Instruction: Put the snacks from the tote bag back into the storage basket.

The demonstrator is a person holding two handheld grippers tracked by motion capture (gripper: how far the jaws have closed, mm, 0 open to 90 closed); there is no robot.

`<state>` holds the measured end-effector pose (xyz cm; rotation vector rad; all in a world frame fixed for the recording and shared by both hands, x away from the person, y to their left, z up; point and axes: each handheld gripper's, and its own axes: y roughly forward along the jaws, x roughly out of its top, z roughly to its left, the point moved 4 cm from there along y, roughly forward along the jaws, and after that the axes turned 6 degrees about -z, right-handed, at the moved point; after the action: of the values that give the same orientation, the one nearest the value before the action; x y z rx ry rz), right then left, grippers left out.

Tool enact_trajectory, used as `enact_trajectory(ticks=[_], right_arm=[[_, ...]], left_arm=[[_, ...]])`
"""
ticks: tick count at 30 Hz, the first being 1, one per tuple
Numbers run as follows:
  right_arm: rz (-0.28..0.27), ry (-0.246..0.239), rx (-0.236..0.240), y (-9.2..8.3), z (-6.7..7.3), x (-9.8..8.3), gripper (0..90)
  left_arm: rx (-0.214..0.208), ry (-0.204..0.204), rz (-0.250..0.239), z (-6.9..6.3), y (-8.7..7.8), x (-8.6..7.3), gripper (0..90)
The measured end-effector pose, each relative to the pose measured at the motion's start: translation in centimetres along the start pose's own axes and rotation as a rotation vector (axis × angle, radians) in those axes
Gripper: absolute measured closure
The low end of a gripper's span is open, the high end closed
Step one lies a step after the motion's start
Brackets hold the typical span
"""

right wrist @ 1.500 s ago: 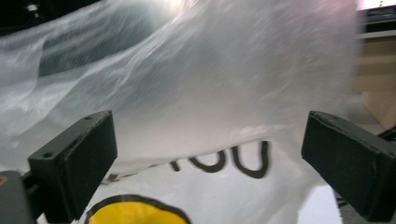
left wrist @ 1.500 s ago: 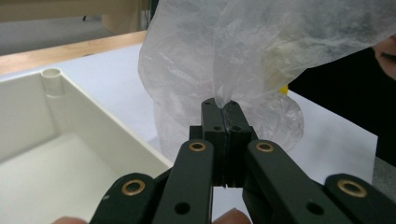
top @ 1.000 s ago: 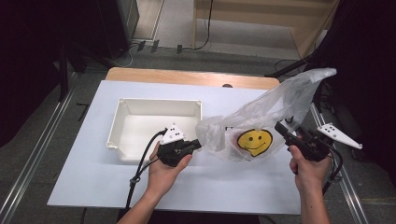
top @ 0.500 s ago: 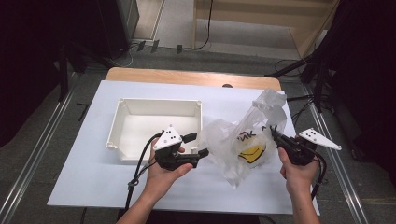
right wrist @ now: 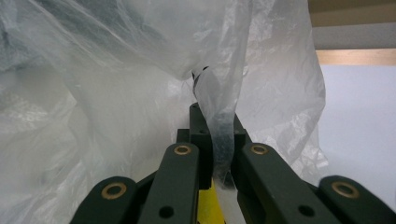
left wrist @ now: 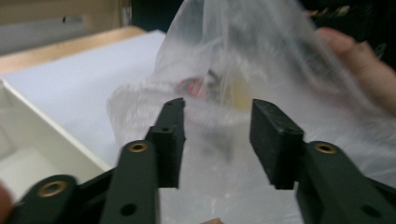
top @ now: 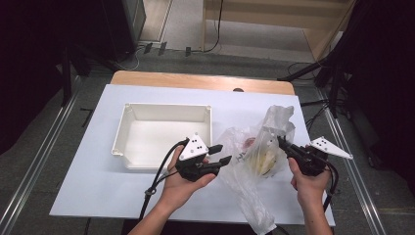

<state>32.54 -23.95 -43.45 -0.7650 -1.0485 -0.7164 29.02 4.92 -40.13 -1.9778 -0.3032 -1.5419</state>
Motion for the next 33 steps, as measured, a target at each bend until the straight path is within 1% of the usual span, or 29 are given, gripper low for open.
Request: enact_trajectory(ticks=[1,2,4,7,8,9,11,14,17,18,20,22,23,24,26,29,30,31,32,33], right_arm=[[0.0,0.003,-0.003,0.0,-0.1,-0.1,88.9],[0.0,0.003,-0.003,0.0,-0.1,-0.1,88.9],[0.008,0.016,-0.007,0.1,-0.4,-0.3,88.9],[0.025,0.03,-0.017,0.5,-0.9,-1.0,88.9],[0.036,0.045,-0.022,0.7,-1.2,-1.3,88.9],[0.036,0.045,-0.022,0.7,-1.2,-1.3,88.9],[0.047,0.053,-0.032,0.9,-1.4,-1.7,88.9],[0.082,0.089,-0.046,1.2,-1.9,-2.2,88.5],[0.114,0.102,-0.062,1.4,-2.3,-2.8,88.5],[0.125,0.098,-0.066,1.5,-2.5,-3.0,88.5],[0.146,0.112,-0.078,1.7,-2.7,-3.5,88.6],[0.168,0.103,-0.094,1.9,-2.9,-3.9,88.5],[0.179,0.099,-0.101,2.0,-3.0,-4.1,88.5],[0.199,0.105,-0.108,2.1,-3.1,-4.4,88.5],[0.22,0.095,-0.124,2.3,-3.4,-4.8,88.6],[0.229,0.104,-0.127,2.4,-3.4,-5.1,88.5],[0.225,0.097,-0.129,2.3,-3.5,-5.1,88.6],[0.206,0.104,-0.119,2.3,-3.3,-4.9,88.6],[0.198,0.106,-0.115,2.2,-3.1,-4.8,88.6],[0.19,0.09,-0.117,2.1,-3.2,-4.7,88.6]], left_arm=[[0.007,-0.004,0.018,0.1,0.3,-0.3,64.3],[0.006,-0.008,0.036,0.1,0.5,-0.5,64.3],[0.004,-0.013,0.054,0.2,0.8,-0.9,75.0],[0.003,-0.021,0.084,0.4,1.1,-1.2,86.0],[0.008,-0.017,0.09,0.4,1.2,-1.3,90.0],[0.016,-0.02,0.1,0.5,1.2,-1.5,90.0],[0.022,-0.04,0.111,0.8,1.5,-1.7,90.0],[0.04,-0.053,0.13,1.2,1.6,-2.1,90.0],[0.051,-0.058,0.136,1.4,1.7,-2.5,90.0],[0.055,-0.063,0.135,1.4,1.7,-2.7,90.0],[0.062,-0.065,0.135,1.5,1.7,-2.9,90.0],[0.076,-0.07,0.137,1.7,1.7,-3.1,90.0],[0.087,-0.077,0.137,1.9,1.7,-3.2,90.0],[0.093,-0.082,0.139,2.0,1.6,-3.3,90.0],[0.112,-0.092,0.136,2.3,1.6,-3.4,90.0],[0.118,-0.104,0.129,2.4,1.4,-3.5,90.0],[0.116,-0.104,0.126,2.4,1.3,-3.5,90.0],[0.115,-0.106,0.118,2.3,1.2,-3.4,87.6],[0.123,-0.106,0.107,2.2,1.1,-3.2,81.4],[0.13,-0.101,0.095,2.0,1.0,-3.0,75.7]])
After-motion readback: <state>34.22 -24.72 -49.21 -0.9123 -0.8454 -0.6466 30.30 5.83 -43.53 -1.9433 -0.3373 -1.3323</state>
